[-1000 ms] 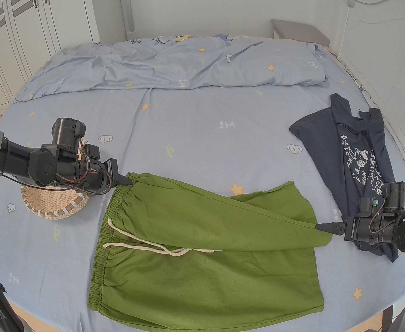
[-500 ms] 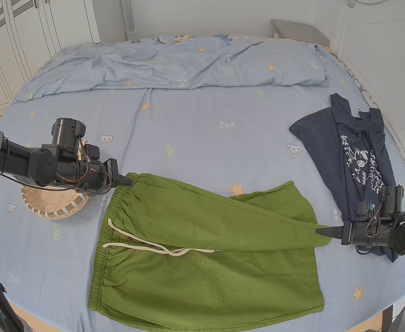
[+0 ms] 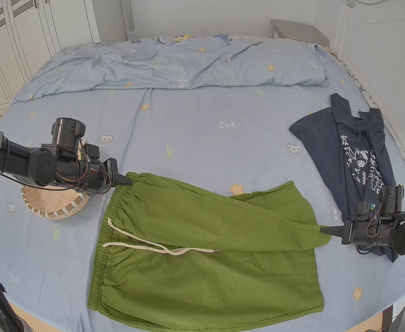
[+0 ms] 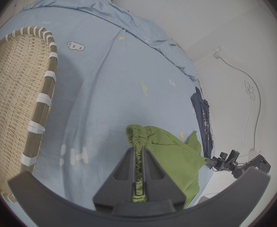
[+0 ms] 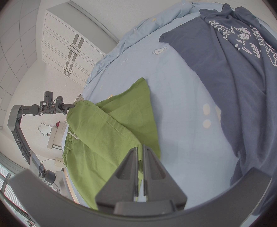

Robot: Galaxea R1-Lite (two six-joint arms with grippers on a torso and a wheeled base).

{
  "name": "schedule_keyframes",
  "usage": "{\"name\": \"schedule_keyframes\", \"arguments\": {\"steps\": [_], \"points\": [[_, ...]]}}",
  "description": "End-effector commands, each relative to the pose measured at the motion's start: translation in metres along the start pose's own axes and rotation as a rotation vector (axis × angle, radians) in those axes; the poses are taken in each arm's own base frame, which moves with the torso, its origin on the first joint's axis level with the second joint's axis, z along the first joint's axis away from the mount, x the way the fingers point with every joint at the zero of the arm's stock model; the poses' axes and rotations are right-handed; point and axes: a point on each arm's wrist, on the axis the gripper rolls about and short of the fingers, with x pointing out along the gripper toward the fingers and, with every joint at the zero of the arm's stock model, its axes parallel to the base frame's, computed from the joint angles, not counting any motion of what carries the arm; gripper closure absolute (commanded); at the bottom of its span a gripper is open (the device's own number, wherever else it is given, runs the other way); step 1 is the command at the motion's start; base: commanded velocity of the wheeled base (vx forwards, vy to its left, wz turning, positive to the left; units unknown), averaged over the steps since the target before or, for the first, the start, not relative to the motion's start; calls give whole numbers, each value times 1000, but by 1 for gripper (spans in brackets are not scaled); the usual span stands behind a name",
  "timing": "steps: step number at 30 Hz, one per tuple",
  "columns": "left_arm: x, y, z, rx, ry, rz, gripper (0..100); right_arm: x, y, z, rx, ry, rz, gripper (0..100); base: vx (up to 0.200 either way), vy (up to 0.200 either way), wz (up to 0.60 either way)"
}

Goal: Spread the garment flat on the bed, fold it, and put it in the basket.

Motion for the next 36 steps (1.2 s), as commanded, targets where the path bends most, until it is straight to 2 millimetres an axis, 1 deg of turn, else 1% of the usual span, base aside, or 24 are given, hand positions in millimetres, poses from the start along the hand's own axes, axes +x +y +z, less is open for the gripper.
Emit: {"name": "schedule_keyframes", "arguments": {"steps": [1,4,6,7,9,10,11,13,16,18,19,21,22,23,24,27,29,30,31,33,36], "points": [[-2,-1,-1,4,0,0,100,-5,7,8,-25,-32,5,100,0,0,0],[-8,5,-2,-6,-7,11,100,-21,29,25,-88,-103,28,100,0,0,0],[-14,2,0,6,-33,0,100,-26,38,36,-105,-122,40,100,0,0,0],[-15,2,0,11,-45,-3,100,-28,42,42,-113,-129,44,100,0,0,0],[-17,5,0,16,-71,-1,100,-32,52,59,-143,-157,46,100,0,0,0],[-18,6,0,17,-77,-3,100,-32,53,62,-145,-159,45,100,0,0,0],[-22,10,1,25,-111,-8,100,-34,60,74,-157,-168,43,100,0,0,0],[-26,14,-2,30,-142,-10,100,-36,70,88,-171,-174,44,100,0,0,0],[-26,18,-6,50,-190,-18,100,-45,86,104,-201,-196,61,100,0,0,0],[-26,18,-6,50,-190,-18,100,-45,86,104,-201,-196,61,100,0,0,0],[-25,20,-6,74,-245,-35,100,-47,99,118,-232,-218,81,100,0,0,0],[-24,22,-7,89,-278,-45,100,-47,105,131,-245,-237,73,100,0,0,0],[-23,23,-7,90,-281,-44,100,-48,105,132,-247,-240,72,100,0,0,0],[-24,24,-6,100,-310,-47,100,-48,108,141,-254,-252,63,100,0,0,0],[-24,25,-6,102,-318,-45,100,-48,109,144,-256,-255,64,100,0,0,0],[-24,28,-5,110,-344,-46,100,-33,106,159,-261,-252,70,100,0,0,0],[-26,29,-3,110,-352,-43,100,-26,105,166,-265,-254,74,100,0,0,0],[-26,30,-3,110,-353,-42,100,-25,105,167,-264,-254,73,100,0,0,0],[-26,31,-2,109,-356,-40,100,-19,106,170,-262,-245,67,100,0,0,0],[-24,34,-4,106,-349,-36,100,-17,110,169,-256,-234,48,100,0,0,0],[-23,34,-4,107,-346,-38,100,-16,120,161,-263,-218,37,100,0,0,0]]}}
